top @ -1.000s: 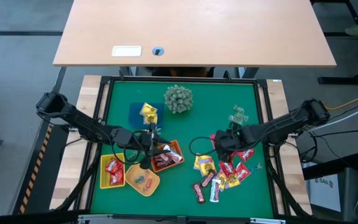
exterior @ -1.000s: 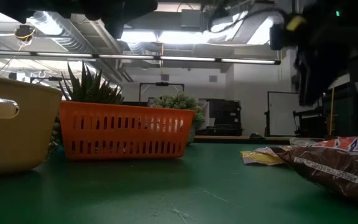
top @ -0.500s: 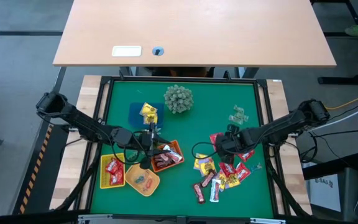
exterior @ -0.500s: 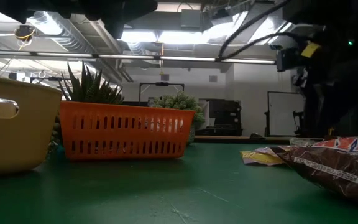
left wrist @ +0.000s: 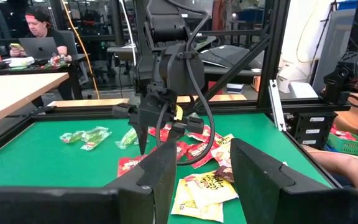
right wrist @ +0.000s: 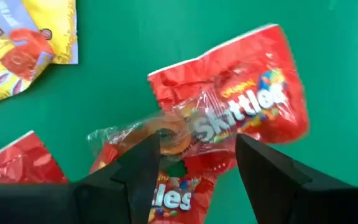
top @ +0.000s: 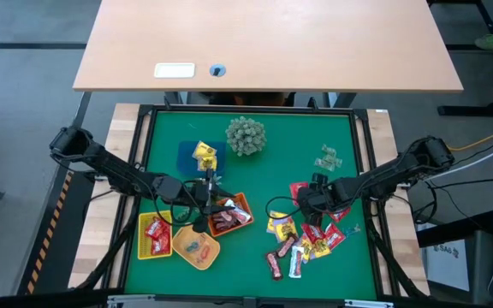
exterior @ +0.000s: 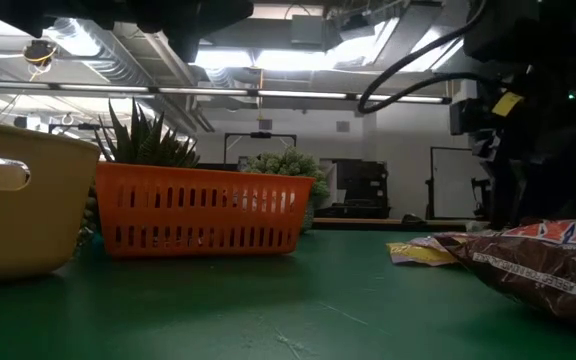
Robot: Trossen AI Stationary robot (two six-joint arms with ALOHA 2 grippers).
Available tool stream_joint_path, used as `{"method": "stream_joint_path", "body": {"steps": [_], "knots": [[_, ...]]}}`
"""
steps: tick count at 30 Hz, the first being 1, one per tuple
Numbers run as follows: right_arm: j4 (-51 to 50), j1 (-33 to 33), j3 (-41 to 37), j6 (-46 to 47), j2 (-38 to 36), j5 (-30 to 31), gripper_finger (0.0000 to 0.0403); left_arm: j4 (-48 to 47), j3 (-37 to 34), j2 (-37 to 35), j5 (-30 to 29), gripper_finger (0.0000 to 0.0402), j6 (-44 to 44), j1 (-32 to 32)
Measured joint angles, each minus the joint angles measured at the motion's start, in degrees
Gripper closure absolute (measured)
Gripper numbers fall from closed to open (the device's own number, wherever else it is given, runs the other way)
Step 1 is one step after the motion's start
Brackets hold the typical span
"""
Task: Sort candy
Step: Put the orange gummy into the light orange bin
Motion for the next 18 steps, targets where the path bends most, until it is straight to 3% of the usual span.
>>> {"method": "stream_joint_path", "body": {"steps": [18], "knots": [[5.80, -0.04, -3.52, 0.02, -0.13, -3.64, 0.0201, 0.01, 0.00, -0.02, 0.02, 0.0264, -0.03, 0.00]]}}
